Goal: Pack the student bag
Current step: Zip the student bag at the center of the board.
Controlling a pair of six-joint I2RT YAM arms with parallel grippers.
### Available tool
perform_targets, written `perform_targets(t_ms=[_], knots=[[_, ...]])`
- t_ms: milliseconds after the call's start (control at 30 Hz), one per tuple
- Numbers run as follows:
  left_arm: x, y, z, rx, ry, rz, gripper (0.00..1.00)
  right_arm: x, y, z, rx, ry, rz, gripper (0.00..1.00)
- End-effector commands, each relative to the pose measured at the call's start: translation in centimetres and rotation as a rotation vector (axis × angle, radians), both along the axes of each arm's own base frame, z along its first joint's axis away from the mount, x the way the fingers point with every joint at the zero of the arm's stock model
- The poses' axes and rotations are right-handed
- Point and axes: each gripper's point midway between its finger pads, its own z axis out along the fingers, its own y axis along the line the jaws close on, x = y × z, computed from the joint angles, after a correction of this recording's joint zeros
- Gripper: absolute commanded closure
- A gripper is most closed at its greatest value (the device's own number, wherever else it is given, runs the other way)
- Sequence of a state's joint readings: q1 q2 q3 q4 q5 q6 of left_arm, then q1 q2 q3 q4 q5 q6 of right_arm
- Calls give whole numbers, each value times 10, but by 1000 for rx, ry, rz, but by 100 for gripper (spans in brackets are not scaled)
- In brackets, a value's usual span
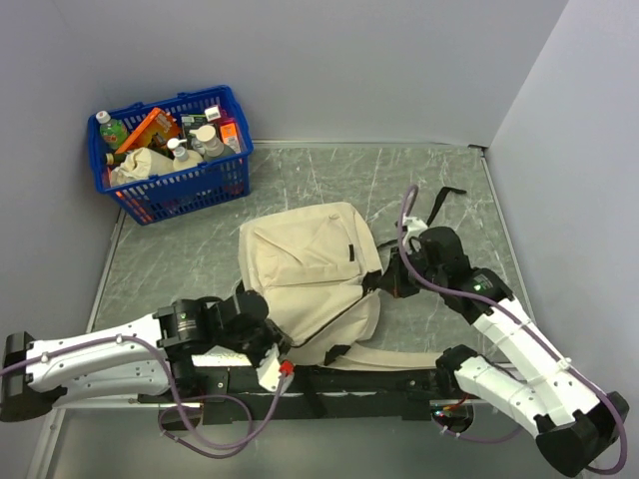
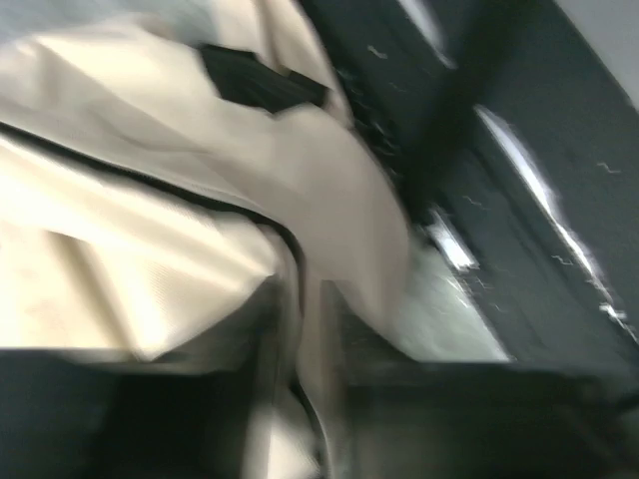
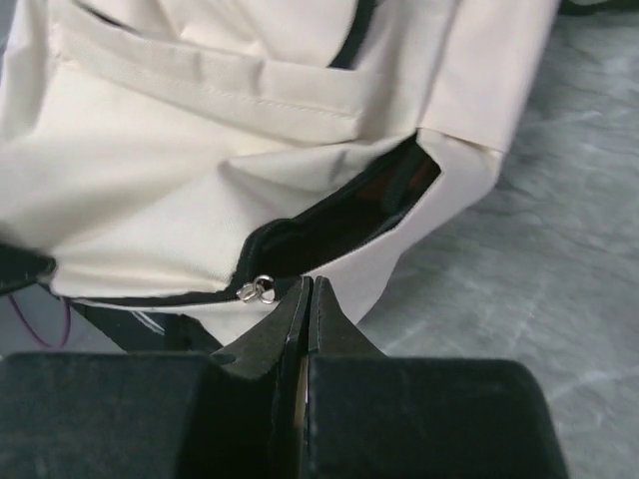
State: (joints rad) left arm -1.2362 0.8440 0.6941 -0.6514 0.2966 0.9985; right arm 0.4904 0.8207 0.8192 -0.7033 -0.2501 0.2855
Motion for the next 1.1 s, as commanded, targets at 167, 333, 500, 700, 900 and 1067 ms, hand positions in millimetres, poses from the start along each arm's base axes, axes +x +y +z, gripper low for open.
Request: perform_targets(t_ms=[167, 333, 500, 700, 900, 1067], knots=[[14, -48, 37, -99, 277, 349, 2, -10, 48, -3, 60, -56, 170, 100], [42, -108, 82, -320, 304, 519, 9, -24, 36, -3, 40, -60, 137, 100], [55, -135, 58, -296, 239, 629, 13, -30, 26, -4, 45, -64, 99, 100], [46, -142, 36, -280, 265, 655, 43, -33, 17, -6, 29, -70, 76, 100], [47, -142, 32, -283, 229, 656, 91, -35, 15, -12, 19, -52, 72, 100], [27, -153, 32, -245, 280, 525, 99, -19, 4, -11, -56, -82, 6, 100]])
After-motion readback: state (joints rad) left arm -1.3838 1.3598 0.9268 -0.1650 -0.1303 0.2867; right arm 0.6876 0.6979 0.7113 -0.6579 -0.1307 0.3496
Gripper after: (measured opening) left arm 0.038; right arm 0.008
